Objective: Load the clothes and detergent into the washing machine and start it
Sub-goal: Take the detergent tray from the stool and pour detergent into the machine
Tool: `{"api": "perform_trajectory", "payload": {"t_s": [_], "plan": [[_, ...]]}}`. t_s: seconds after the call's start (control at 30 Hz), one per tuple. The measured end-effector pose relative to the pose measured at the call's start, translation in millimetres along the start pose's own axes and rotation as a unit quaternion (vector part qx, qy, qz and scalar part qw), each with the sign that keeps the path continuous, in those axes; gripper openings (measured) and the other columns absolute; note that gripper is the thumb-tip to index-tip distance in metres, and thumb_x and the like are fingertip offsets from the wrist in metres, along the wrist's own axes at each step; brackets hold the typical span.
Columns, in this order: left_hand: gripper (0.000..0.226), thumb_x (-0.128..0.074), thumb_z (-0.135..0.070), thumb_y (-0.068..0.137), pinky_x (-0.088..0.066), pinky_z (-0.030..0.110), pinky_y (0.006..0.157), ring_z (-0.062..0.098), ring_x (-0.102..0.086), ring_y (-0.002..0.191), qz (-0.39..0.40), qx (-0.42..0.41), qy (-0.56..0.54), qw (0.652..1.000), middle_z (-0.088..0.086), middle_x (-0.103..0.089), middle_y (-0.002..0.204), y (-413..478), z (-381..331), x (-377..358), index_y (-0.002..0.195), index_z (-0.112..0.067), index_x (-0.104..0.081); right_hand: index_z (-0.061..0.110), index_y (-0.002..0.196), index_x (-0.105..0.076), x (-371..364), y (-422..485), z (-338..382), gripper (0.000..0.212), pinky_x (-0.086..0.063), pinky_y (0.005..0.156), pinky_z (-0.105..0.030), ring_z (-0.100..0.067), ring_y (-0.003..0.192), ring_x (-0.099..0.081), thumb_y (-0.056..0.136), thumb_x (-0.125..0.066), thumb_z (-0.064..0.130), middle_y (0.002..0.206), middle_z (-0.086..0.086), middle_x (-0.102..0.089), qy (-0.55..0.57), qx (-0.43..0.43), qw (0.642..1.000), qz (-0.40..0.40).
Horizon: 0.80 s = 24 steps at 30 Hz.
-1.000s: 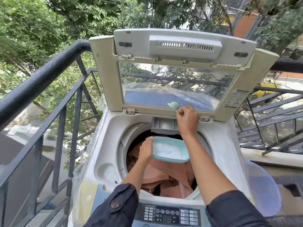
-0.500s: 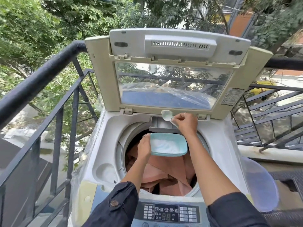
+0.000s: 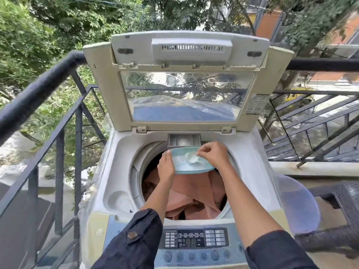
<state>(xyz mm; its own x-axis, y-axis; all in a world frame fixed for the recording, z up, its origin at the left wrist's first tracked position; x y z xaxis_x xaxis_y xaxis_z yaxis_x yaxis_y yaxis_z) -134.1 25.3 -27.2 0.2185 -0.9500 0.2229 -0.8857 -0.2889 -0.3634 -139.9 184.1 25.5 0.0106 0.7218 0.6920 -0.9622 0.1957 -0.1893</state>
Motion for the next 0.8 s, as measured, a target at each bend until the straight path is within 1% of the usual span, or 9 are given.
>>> {"api": "perform_trajectory", "payload": {"t_s": [0.07, 0.13, 0.2, 0.23, 0.33, 0.43, 0.53, 0.7, 0.8], "plan": [[0.041, -0.032, -0.034, 0.102, -0.035, 0.032, 0.095, 0.029, -0.051, 0.119, 0.005, -0.004, -0.008, 1.0, 0.013, -0.058, 0.128, -4.3, -1.2, -1.5, 0.12, -0.009, -0.059, 0.017, 0.082, -0.074, 2.1, -2.5, -5.3, 0.009, -0.05, 0.077, -0.028, -0.019, 0.088, -0.067, 0.074, -0.072, 0.02, 0.089, -0.004, -0.074, -0.014, -0.018, 0.997, -0.067], [0.039, -0.033, -0.033, 0.102, -0.033, 0.03, 0.093, 0.027, -0.05, 0.12, 0.004, -0.011, -0.013, 1.0, 0.012, -0.057, 0.129, -7.7, -2.6, -3.0, 0.122, -0.01, -0.058, 0.018, 0.092, -0.071, 5.6, -5.9, -10.0, 0.017, -0.047, 0.085, -0.031, -0.023, 0.102, -0.061, 0.076, -0.072, 0.021, 0.102, -0.004, -0.069, -0.033, -0.03, 0.991, -0.129], [0.036, -0.034, -0.033, 0.102, -0.033, 0.027, 0.089, 0.026, -0.052, 0.114, -0.002, -0.014, -0.023, 1.0, 0.011, -0.058, 0.127, -10.9, -5.7, -4.1, 0.122, -0.012, -0.056, 0.015, 0.107, -0.063, 9.6, -10.6, -14.7, 0.029, -0.042, 0.091, -0.033, -0.026, 0.113, -0.053, 0.08, -0.07, 0.025, 0.116, -0.006, -0.059, -0.029, -0.068, 0.985, -0.156], [0.034, -0.035, -0.033, 0.101, -0.035, 0.029, 0.088, 0.025, -0.052, 0.108, -0.005, -0.011, -0.028, 1.0, 0.012, -0.058, 0.124, -11.6, -7.5, -5.4, 0.12, -0.013, -0.054, 0.013, 0.111, -0.06, 11.2, -12.9, -17.7, 0.034, -0.042, 0.092, -0.034, -0.028, 0.114, -0.052, 0.082, -0.068, 0.028, 0.121, -0.007, -0.056, -0.013, -0.092, 0.984, -0.154], [0.028, -0.036, -0.037, 0.1, -0.039, 0.035, 0.087, 0.023, -0.05, 0.095, -0.011, 0.002, -0.028, 1.0, 0.014, -0.059, 0.117, -13.8, -14.9, -12.1, 0.106, -0.013, -0.049, 0.01, 0.114, -0.059, 16.4, -19.4, -28.1, 0.034, -0.044, 0.091, -0.035, -0.03, 0.113, -0.056, 0.087, -0.059, 0.032, 0.121, -0.011, -0.06, 0.034, -0.148, 0.977, -0.149], [0.031, -0.037, -0.04, 0.099, -0.038, 0.036, 0.091, 0.026, -0.052, 0.104, 0.0, -0.004, -0.015, 1.0, 0.013, -0.058, 0.115, -17.7, -23.0, -22.8, 0.105, -0.012, -0.048, 0.01, 0.108, -0.065, 26.5, -28.1, -38.8, 0.032, -0.046, 0.087, -0.033, -0.03, 0.109, -0.059, 0.09, -0.054, 0.035, 0.113, -0.009, -0.067, 0.06, -0.168, 0.971, -0.157], [0.035, -0.039, -0.042, 0.098, -0.036, 0.035, 0.092, 0.027, -0.051, 0.11, 0.015, -0.01, 0.0, 1.0, 0.008, -0.055, 0.109, -25.1, -28.2, -35.2, 0.108, -0.011, -0.051, 0.011, 0.099, -0.069, 37.9, -32.8, -52.1, 0.028, -0.051, 0.085, -0.033, -0.031, 0.103, -0.063, 0.085, -0.056, 0.033, 0.104, -0.009, -0.07, 0.095, -0.182, 0.962, -0.182], [0.031, -0.047, -0.041, 0.096, -0.034, 0.028, 0.082, 0.021, -0.051, 0.098, 0.023, -0.024, -0.009, 0.999, 0.004, -0.055, 0.105, -45.4, -35.6, -64.3, 0.1, -0.012, -0.052, 0.007, 0.094, -0.07, 66.5, -44.7, -73.6, 0.022, -0.047, 0.083, -0.031, -0.031, 0.101, -0.062, 0.083, -0.062, 0.024, 0.102, -0.011, -0.071, 0.117, -0.186, 0.947, -0.232], [0.033, -0.049, -0.043, 0.094, -0.033, 0.028, 0.082, 0.021, -0.049, 0.095, 0.015, -0.026, -0.005, 1.0, 0.002, -0.053, 0.099, -64.2, -39.5, -88.0, 0.094, -0.01, -0.05, 0.009, 0.088, -0.071, 83.6, -53.0, -95.4, 0.02, -0.052, 0.085, -0.035, -0.033, 0.093, -0.065, 0.08, -0.064, 0.025, 0.095, -0.011, -0.073, 0.144, -0.192, 0.94, -0.241]]}}
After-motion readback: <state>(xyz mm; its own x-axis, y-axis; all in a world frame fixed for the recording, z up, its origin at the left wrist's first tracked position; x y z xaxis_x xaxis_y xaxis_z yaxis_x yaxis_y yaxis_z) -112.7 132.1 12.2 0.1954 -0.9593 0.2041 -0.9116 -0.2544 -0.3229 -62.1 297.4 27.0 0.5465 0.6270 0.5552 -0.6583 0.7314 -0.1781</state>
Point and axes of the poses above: each hand's wrist, its own y-axis towards the middle knuckle, its own x-axis out of the back of the hand, z = x × y, the point moved 1 cm from there along y, towards the middle knuckle
